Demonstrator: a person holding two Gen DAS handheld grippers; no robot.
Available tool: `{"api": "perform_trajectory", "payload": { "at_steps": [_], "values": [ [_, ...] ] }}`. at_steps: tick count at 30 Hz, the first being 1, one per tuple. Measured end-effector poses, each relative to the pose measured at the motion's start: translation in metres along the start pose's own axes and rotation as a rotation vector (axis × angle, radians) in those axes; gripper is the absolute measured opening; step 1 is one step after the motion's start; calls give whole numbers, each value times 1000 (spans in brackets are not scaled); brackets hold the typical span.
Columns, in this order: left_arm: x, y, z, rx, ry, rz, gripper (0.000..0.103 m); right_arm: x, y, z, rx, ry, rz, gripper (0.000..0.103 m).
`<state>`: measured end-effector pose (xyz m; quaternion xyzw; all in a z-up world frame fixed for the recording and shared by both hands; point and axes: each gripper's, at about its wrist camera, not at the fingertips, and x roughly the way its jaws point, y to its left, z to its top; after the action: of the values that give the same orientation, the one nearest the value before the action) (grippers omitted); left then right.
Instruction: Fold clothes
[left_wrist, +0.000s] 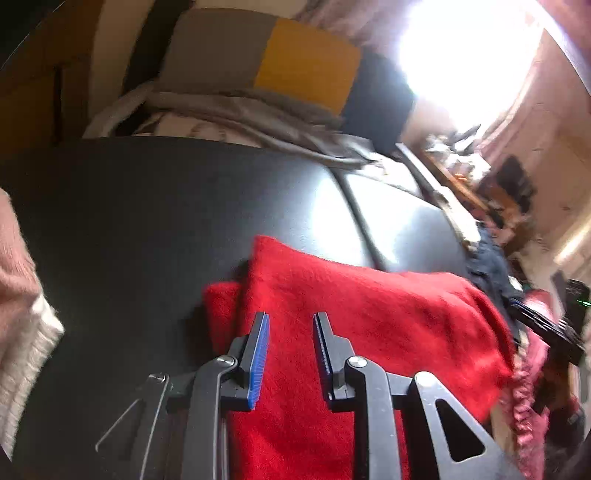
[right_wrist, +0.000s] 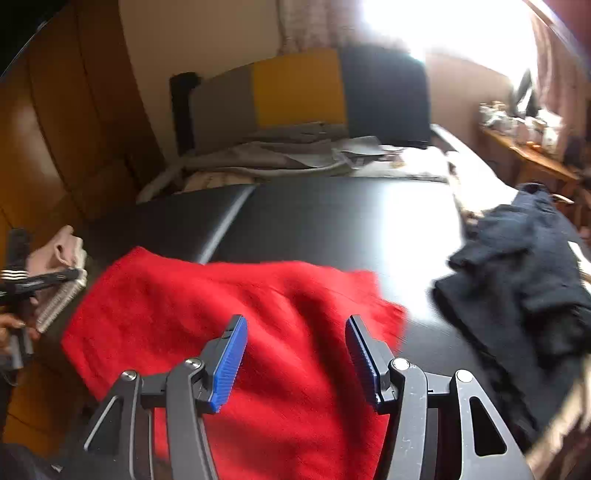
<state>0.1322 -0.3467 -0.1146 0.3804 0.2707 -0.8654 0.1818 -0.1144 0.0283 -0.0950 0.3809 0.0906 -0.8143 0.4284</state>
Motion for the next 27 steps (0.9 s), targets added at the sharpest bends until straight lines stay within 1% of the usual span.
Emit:
{"api": "perform_trajectory", "payload": {
  "at_steps": [2, 4, 5, 7, 9, 11, 13, 14, 15, 16, 17, 18, 20, 21, 22, 24, 26, 27],
  "values": [
    [7, 11, 2, -33, 7, -21, 27, 20, 6, 6, 13, 20, 62, 57],
    [9, 22, 2, -62, 8, -19, 30, 42, 6, 7, 27, 44, 79, 65],
    [10, 27, 3, -60, 10, -37, 31, 52, 4, 5, 38, 57, 87, 65],
    [13, 35, 4, -57, 16, -73, 36, 68, 3, 0, 52, 85, 96, 65],
    [20, 39, 6, -48, 36, -123, 41, 77, 2, -6, 48, 104, 90, 65],
    [33, 40, 8, -47, 81, -153, 42, 79, 4, -12, 53, 107, 86, 67],
    [46, 35, 9, -52, 128, -205, 42, 77, 3, -16, 62, 102, 80, 70],
    [52, 33, 7, -47, 151, -199, 42, 76, 3, -17, 65, 99, 75, 71],
    [58, 30, 6, -42, 174, -193, 38, 73, 2, -16, 67, 95, 68, 72],
    [64, 27, 4, -37, 196, -188, 19, 73, 1, -16, 70, 91, 63, 74],
    [58, 26, 2, -35, 177, -174, 7, 71, 0, -15, 73, 86, 56, 75],
    [53, 26, 0, -32, 159, -161, 5, 67, 0, -15, 74, 81, 46, 75],
    [32, 31, -4, -58, 104, -183, 5, 60, -4, -13, 70, 68, 27, 76],
    [23, 35, -7, -66, 86, -171, 5, 56, -6, -14, 70, 57, 29, 76],
    [17, 39, -11, -64, 80, -149, 5, 51, -7, -14, 70, 47, 31, 78],
    [19, 43, -20, -34, 109, -66, 5, 48, -10, -15, 68, 43, 55, 82],
    [32, 45, -30, -10, 156, 3, 5, 57, -13, -18, 59, 70, 50, 84],
    [33, 41, -33, 35, 143, 34, 5, 65, -17, -21, 77, 92, 43, 84]
  ]
}}
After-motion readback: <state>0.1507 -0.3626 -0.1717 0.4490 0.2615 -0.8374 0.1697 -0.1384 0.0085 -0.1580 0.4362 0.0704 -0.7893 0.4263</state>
